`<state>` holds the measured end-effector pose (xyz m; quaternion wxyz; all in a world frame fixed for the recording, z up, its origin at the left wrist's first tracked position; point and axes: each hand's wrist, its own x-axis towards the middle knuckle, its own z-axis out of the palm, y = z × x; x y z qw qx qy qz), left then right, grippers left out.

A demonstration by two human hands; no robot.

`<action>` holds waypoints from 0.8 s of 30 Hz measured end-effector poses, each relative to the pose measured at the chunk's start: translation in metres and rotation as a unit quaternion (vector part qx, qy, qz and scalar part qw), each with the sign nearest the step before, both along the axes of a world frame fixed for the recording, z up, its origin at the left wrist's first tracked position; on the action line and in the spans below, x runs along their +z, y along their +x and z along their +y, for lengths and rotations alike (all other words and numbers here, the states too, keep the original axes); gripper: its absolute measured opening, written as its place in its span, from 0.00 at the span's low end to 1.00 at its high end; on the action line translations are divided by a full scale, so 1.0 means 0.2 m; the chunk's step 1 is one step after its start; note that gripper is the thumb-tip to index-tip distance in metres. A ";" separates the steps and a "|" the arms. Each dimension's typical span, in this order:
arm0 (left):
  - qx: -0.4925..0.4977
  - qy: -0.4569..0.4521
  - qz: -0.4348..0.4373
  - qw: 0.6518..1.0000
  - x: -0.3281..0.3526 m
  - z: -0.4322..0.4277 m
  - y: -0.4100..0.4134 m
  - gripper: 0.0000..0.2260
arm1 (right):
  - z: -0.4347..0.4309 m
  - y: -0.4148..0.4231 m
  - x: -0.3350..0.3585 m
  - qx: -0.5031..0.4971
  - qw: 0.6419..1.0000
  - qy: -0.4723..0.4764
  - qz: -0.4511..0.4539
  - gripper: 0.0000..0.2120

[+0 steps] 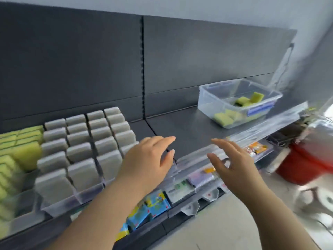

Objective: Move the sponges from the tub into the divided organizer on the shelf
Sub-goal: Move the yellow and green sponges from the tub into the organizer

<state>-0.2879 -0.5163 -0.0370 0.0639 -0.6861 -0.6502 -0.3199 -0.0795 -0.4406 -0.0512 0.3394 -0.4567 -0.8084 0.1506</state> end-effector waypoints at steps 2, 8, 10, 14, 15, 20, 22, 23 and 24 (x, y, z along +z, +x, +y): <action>-0.036 -0.064 -0.048 0.996 -0.15 0.10 0.21 0.16 | 0.01 0.23 -0.11 -0.039 0.998 -0.039 -0.009 0.18; -0.104 -0.175 -0.037 0.978 -0.49 0.29 0.63 0.17 | -0.03 0.71 -0.41 -0.131 0.979 -0.150 -0.032 0.18; -0.119 -0.183 -0.028 0.975 -0.54 0.35 0.72 0.18 | -0.03 0.81 -0.47 -0.148 0.972 -0.179 -0.038 0.18; -0.148 -0.192 -0.020 0.970 -0.59 0.51 0.83 0.18 | 0.05 0.94 -0.54 -0.169 0.964 -0.201 -0.032 0.18; -0.150 -0.187 -0.022 0.971 -0.59 0.56 0.84 0.18 | 0.10 0.96 -0.54 -0.169 0.964 -0.202 -0.027 0.18; -0.167 -0.104 -0.067 0.978 -0.50 0.89 0.93 0.16 | 0.46 1.01 -0.49 -0.152 0.971 -0.182 -0.034 0.19; -0.175 -0.049 -0.062 0.981 -0.43 1.06 0.96 0.15 | 0.65 1.02 -0.44 -0.134 0.976 -0.169 -0.036 0.20; -0.181 -0.024 -0.062 0.981 -0.39 1.15 0.97 0.15 | 0.75 1.02 -0.40 -0.122 0.978 -0.164 -0.042 0.20; -0.190 -0.007 -0.066 0.980 -0.35 1.24 0.98 0.15 | 0.85 1.03 -0.36 -0.112 0.980 -0.159 -0.048 0.19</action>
